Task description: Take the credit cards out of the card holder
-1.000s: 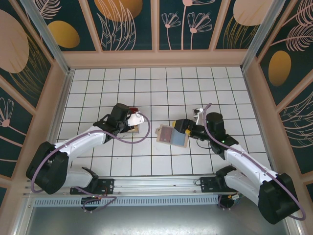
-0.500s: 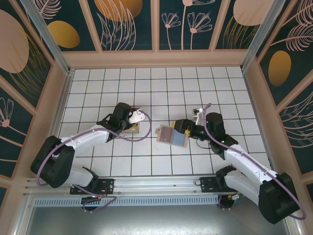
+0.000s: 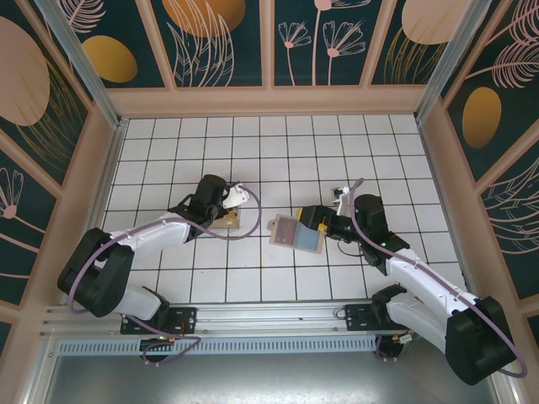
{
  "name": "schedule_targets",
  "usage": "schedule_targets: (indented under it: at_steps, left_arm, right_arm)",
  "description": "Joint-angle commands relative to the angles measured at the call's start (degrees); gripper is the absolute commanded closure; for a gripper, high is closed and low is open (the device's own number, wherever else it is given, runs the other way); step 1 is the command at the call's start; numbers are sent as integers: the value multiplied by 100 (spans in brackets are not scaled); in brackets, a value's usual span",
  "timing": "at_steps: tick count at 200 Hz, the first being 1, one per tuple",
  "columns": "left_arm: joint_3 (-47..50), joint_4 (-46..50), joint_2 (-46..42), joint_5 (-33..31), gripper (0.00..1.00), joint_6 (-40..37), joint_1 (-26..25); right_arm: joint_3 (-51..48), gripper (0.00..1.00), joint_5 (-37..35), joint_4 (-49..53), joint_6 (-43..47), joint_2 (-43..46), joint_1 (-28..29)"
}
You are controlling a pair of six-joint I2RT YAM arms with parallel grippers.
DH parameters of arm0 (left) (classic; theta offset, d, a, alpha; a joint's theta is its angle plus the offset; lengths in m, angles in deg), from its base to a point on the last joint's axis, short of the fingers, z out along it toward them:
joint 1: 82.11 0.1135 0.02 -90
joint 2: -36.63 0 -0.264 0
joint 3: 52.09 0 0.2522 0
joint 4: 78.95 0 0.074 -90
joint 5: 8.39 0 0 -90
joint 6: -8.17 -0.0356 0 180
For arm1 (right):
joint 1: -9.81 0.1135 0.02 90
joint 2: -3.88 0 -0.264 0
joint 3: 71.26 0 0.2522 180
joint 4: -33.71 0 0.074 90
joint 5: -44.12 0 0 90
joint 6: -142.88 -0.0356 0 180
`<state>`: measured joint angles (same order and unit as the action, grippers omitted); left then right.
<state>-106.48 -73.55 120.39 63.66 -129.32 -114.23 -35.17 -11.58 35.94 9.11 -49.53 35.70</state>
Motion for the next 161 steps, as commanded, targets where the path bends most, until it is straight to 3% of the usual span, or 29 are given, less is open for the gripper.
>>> schedule_targets:
  at_steps: [1, 37, 75, 95, 108, 139, 161]
  left_arm:
    - [-157, -379, 188, -223, 43, 340, 75]
    - [-424, -270, 255, -159, 39, 429, 75]
    - [-624, 194, -109, 28, 28, 746, 76]
    - [-844, 573, -340, 99, 15, 1089, 82]
    - [-1077, 926, -429, 115, 2, 1480, 79]
    - [-1700, 1614, -482, -156, 1, 2871, 74]
    - [-2172, 2244, -450, -228, 1, 3993, 77]
  right_arm:
    - [-114, 1, -23, -230, -35, 42, 48]
    - [-189, 1, -72, -170, -61, 188, 58]
    - [-205, 1, -151, -50, -40, 244, 57]
    - [-173, 1, -324, 117, 25, 223, 66]
    - [-151, 1, -539, 277, 75, 196, 74]
    - [-72, 7, -1286, 886, 194, 82, 109]
    - [-18, 19, -1613, 1284, 320, -75, 140]
